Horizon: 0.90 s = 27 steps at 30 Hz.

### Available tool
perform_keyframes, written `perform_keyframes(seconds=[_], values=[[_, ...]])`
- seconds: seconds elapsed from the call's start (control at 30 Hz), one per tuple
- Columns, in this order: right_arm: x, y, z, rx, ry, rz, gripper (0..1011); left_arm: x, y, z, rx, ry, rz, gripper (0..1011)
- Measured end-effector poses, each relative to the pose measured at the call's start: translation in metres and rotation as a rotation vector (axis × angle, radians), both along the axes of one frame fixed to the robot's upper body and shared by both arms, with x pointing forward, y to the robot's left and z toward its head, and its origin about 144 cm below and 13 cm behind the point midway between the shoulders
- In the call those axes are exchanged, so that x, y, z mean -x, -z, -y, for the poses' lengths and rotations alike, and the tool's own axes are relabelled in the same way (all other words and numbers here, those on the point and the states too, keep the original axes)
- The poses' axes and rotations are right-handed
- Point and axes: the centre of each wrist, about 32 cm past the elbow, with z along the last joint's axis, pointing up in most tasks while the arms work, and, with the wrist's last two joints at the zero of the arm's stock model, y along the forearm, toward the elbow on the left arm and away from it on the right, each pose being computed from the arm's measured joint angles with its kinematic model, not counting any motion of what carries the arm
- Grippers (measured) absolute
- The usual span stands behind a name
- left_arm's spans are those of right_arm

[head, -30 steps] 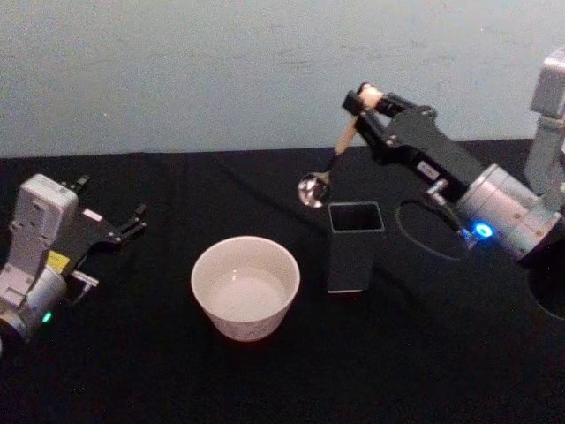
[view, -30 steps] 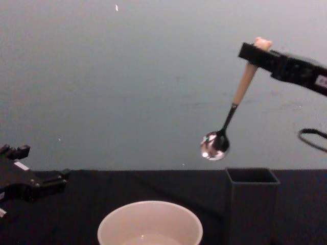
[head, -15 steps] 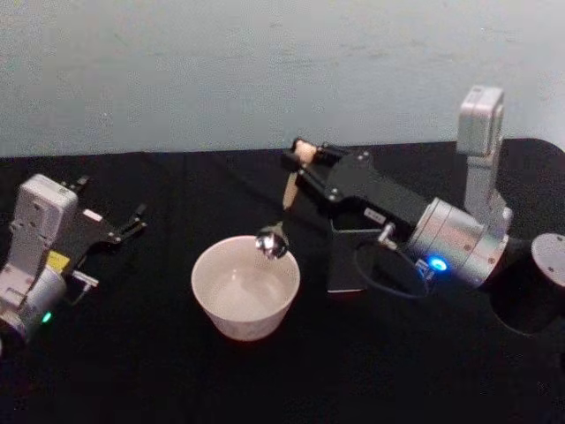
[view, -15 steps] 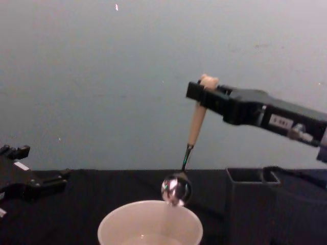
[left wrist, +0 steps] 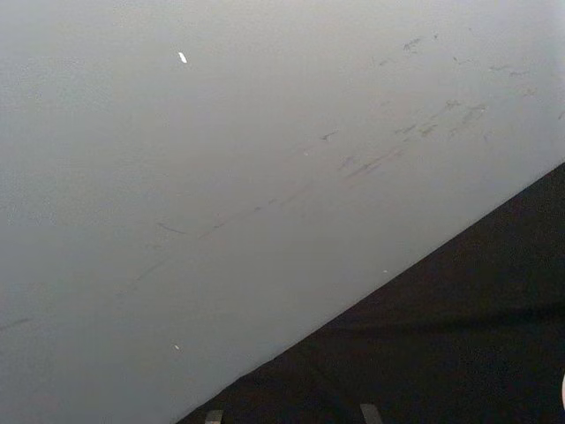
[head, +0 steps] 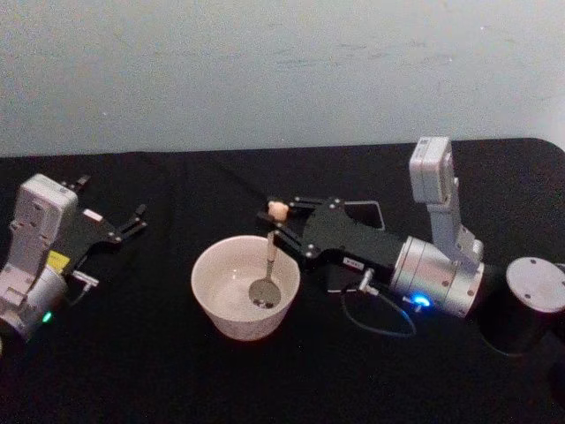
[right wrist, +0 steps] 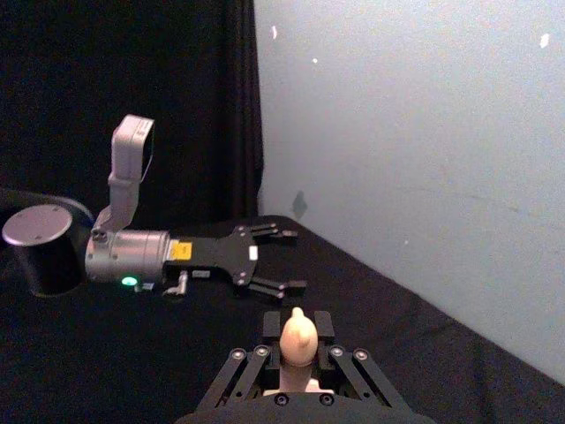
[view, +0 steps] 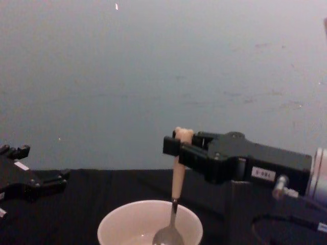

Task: Pick up the stirring spoon with one hand, stir inside the cup, then place it back in its original position.

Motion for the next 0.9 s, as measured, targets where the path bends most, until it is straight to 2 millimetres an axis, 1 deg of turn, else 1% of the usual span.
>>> perform_keyframes(seconds=[0.33,0.5,0.7,0.9], values=[[0.002,0.007,-0.007,0.016,-0.035,-0.013,213,0.000,0.000,0.000,0.000,0.000,0.000,1001],[0.001,0.010,-0.014,0.022,-0.050,-0.024,213,0.000,0.000,0.000,0.000,0.000,0.000,1001],[-0.003,0.013,-0.022,0.026,-0.051,-0.036,213,0.000,0.000,0.000,0.000,0.000,0.000,1001],[-0.013,0.017,-0.029,0.028,-0.021,-0.061,214,0.000,0.000,0.000,0.000,0.000,0.000,1001]])
